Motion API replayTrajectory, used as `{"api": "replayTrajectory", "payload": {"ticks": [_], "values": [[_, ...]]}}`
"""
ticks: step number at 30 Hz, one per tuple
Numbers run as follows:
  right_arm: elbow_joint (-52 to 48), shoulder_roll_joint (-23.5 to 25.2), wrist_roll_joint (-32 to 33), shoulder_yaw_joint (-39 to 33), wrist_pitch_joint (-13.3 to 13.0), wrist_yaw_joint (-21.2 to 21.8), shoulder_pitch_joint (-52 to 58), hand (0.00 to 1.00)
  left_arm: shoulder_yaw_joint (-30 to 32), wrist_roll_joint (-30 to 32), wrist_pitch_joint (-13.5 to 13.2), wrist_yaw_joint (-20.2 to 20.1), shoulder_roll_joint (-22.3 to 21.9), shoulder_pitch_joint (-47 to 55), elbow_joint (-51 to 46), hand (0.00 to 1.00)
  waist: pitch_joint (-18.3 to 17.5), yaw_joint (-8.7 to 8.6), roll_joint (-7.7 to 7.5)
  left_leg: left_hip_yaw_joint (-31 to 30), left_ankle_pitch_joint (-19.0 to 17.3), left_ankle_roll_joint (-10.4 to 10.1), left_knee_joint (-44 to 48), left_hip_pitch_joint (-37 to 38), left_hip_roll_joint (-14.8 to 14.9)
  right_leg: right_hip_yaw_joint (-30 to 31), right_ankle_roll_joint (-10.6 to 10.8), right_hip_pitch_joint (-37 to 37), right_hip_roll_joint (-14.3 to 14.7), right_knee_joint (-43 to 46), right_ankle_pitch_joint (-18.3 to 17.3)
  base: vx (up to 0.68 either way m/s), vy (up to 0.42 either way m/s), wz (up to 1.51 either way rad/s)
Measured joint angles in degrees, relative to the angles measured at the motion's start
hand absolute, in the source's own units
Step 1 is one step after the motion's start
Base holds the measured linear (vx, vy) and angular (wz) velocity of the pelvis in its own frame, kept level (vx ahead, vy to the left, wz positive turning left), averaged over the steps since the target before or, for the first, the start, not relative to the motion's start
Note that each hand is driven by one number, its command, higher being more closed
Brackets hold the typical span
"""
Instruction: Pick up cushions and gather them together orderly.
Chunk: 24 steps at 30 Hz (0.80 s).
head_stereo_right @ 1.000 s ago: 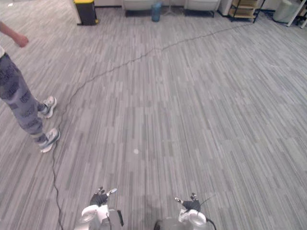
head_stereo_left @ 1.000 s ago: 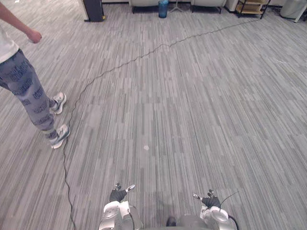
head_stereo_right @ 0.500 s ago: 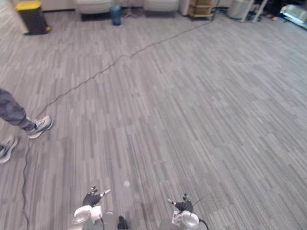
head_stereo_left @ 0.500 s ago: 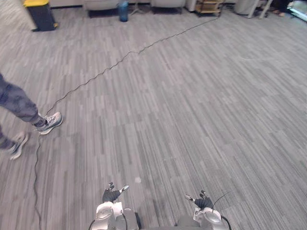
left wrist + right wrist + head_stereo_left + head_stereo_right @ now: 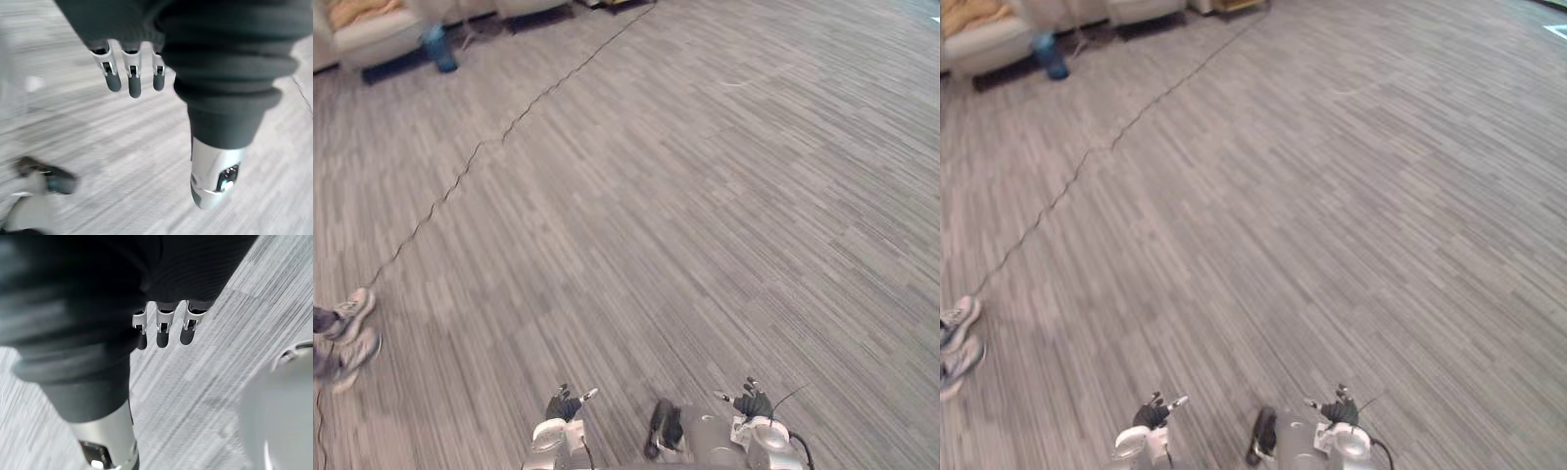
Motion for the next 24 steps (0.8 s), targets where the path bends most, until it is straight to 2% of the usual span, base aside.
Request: {"api": "replayTrajectory", "payload": {"ticks": [1,2,3,6,7,8,9,10,11,12,13,14,15,16,18,19,20,21,22,23,24], "values": [[0.4,0.4,0.0,1.4,0.0,-0.1,0.0,0.00,0.0,-0.2,-0.3,0.0,0.5,0.8,-1.4,0.00,0.0,0.55,-1.34,-0.1,-1.1,0.5,-2.9,-3.6,-0.9,2.5,0.4,3.0,0.4,-2.6,-0.3,0.51,-0.020,-1.08],[0.8,0.7,0.0,1.8,0.0,-0.1,0.2,0.00,0.1,-0.6,-0.9,0.0,0.6,1.3,-2.3,0.00,-0.4,1.24,-1.67,0.0,-1.8,0.5,-6.2,-6.0,-1.6,4.7,0.8,5.0,0.6,-4.3,-0.5,0.50,0.043,-1.38],[1.0,1.3,0.0,2.1,0.3,-0.1,0.1,0.00,0.3,-1.2,-1.3,0.1,0.6,2.0,-3.7,0.00,-0.5,2.32,-1.86,-0.4,-2.4,0.6,-14.5,-9.2,-3.4,8.7,1.6,8.4,0.7,-6.7,-0.9,0.53,0.078,-1.28],[1.1,1.7,0.0,3.0,0.6,-0.1,0.0,0.00,2.7,-1.8,-2.1,0.3,-0.4,2.9,-4.4,0.00,-0.5,2.89,-1.62,-1.9,-1.3,0.2,-29.7,-13.4,-6.5,14.6,3.7,13.3,0.0,-9.4,-2.3,0.57,0.192,-1.16],[1.3,1.9,-0.1,3.1,0.6,-0.1,0.0,0.00,3.3,-2.3,-2.2,0.4,-0.5,3.3,-4.4,0.00,-0.6,3.20,-1.79,-1.9,0.9,-0.5,-37.2,-14.7,-8.0,17.0,4.8,15.9,-0.7,-10.8,-3.6,0.85,0.395,-1.43],[2.2,1.9,-0.1,3.1,0.5,-0.2,0.0,0.00,3.4,-3.8,-2.4,0.6,-0.5,3.5,-4.5,0.00,-1.7,4.66,-2.47,-2.0,9.3,1.2,-41.1,-15.0,-9.6,21.5,6.2,18.6,-2.5,-12.2,-5.3,0.88,0.421,-1.44],[3.2,1.9,-0.1,3.1,0.5,-0.2,0.1,0.00,3.4,-3.7,-2.3,0.6,-0.1,3.4,-4.4,0.00,-2.2,5.21,-3.12,-1.9,10.1,2.7,-40.7,-14.8,-10.4,22.9,6.1,18.8,-3.0,-11.9,-5.3,0.95,0.430,-1.15],[3.6,2.8,-0.2,3.2,0.6,0.0,0.1,0.00,3.3,-3.2,-2.2,0.5,1.2,3.0,-4.3,0.00,-3.5,4.84,-5.35,-0.4,7.1,4.6,-38.8,-14.7,-11.4,23.8,7.4,17.5,-5.8,-9.0,-4.0,0.82,0.360,-0.48],[3.6,2.9,-0.2,2.9,0.6,0.0,0.5,0.00,3.3,-3.1,-2.1,0.4,1.4,3.0,-4.1,0.00,-3.7,4.84,-5.90,-0.3,4.9,5.5,-36.4,-14.2,-11.6,24.8,9.5,16.7,-6.5,-5.4,-2.8,0.66,0.282,-0.32],[3.5,3.0,-0.2,2.9,0.6,0.0,0.9,0.00,3.3,-3.1,-2.2,0.5,1.7,3.0,-3.7,0.00,-3.9,4.91,-6.42,0.2,3.3,5.9,-35.2,-13.3,-12.1,25.3,10.7,16.2,-6.9,-2.1,-2.1,0.77,0.356,-0.30],[3.6,3.0,-0.2,2.7,0.5,0.0,1.4,0.00,3.0,-3.1,-2.1,0.5,2.6,2.9,-3.1,0.00,-3.7,4.87,-7.61,1.3,0.4,6.9,-34.2,-9.7,-13.5,25.6,13.8,13.5,-7.9,8.9,0.8,0.69,0.304,-0.43],[3.5,2.6,-0.2,2.0,0.3,0.0,1.5,0.00,2.3,-3.1,-1.9,0.6,2.8,2.5,-1.8,0.00,-3.4,4.55,-7.19,1.2,-3.9,6.5,-35.1,-4.4,-14.1,25.4,21.3,7.4,-8.1,26.3,7.8,0.82,0.345,-0.41],[3.5,2.5,-0.2,1.9,0.1,0.1,1.5,0.00,2.0,-3.0,-1.9,0.7,2.9,2.2,-1.2,0.00,-3.1,4.27,-6.86,1.1,-5.4,6.1,-35.4,-2.4,-14.3,24.5,22.2,5.0,-8.1,32.3,8.2,0.68,0.216,-0.38],[1.6,2.3,-0.2,1.8,-0.5,0.2,2.2,0.00,1.1,-2.4,-1.1,0.9,3.1,1.4,0.6,0.00,-2.6,2.96,-5.86,1.3,-8.5,6.3,-36.9,4.5,-14.8,20.0,18.5,-2.5,-9.0,45.4,4.7,0.55,0.133,-0.16],[-0.3,2.5,-0.2,1.8,-0.8,0.2,2.4,0.00,-0.2,-2.1,-0.9,1.3,3.0,1.0,1.3,0.00,-2.7,2.00,-5.18,1.9,-9.6,6.2,-40.3,9.1,-14.8,14.9,15.5,-8.5,-9.8,46.9,1.8,0.60,0.107,-0.16],[-1.5,2.5,-0.2,1.8,-0.9,0.3,2.4,0.00,-1.4,-2.1,-1.0,1.2,2.7,0.5,1.3,0.00,-2.7,1.54,-5.05,2.3,-10.1,5.6,-44.2,13.4,-14.6,9.5,13.8,-14.4,-10.9,43.3,0.1,0.66,0.086,-0.12],[-2.0,2.5,-0.3,1.0,-1.3,0.3,2.2,0.00,-2.7,-2.1,-0.9,1.1,2.3,-0.3,1.9,0.00,-2.5,1.16,-5.23,2.3,-10.5,4.8,-47.0,16.8,-14.5,4.9,13.5,-19.0,-11.9,36.9,-0.3,0.55,0.053,-0.05],[-2.1,2.5,-0.3,0.6,-1.4,0.3,2.1,0.00,-2.9,-2.1,-1.0,1.1,2.1,-0.6,2.2,0.00,-2.5,1.00,-5.23,2.5,-10.5,4.7,-48.1,17.9,-14.5,3.4,13.2,-20.0,-12.0,33.7,-0.1,0.61,0.017,0.05],[-1.7,2.0,-0.6,0.0,-1.2,0.3,1.6,0.00,-3.5,-2.1,-0.8,1.0,1.2,-1.0,3.4,0.00,-2.5,0.50,-5.05,3.2,-10.5,4.6,-51.3,21.7,-14.2,-0.3,11.6,-21.3,-11.4,21.2,1.7,0.66,-0.017,0.12],[-1.1,1.5,-1.2,-0.4,-1.2,0.3,1.3,0.00,-4.8,-2.0,-0.9,1.0,0.8,-1.1,4.0,0.00,-2.6,-0.17,-5.00,3.4,-10.4,4.6,-53.5,24.9,-14.3,-1.8,10.6,-21.8,-9.9,9.5,5.5,0.69,-0.033,0.17],[-0.9,1.3,-1.7,-0.5,-1.2,0.3,1.2,0.00,-5.0,-2.0,-0.9,0.9,0.8,-1.1,4.3,0.00,-2.6,-0.52,-5.07,3.1,-10.4,4.6,-54.2,26.1,-14.5,-1.6,10.0,-21.9,-9.4,5.6,7.3,0.58,-0.046,0.25]]}}
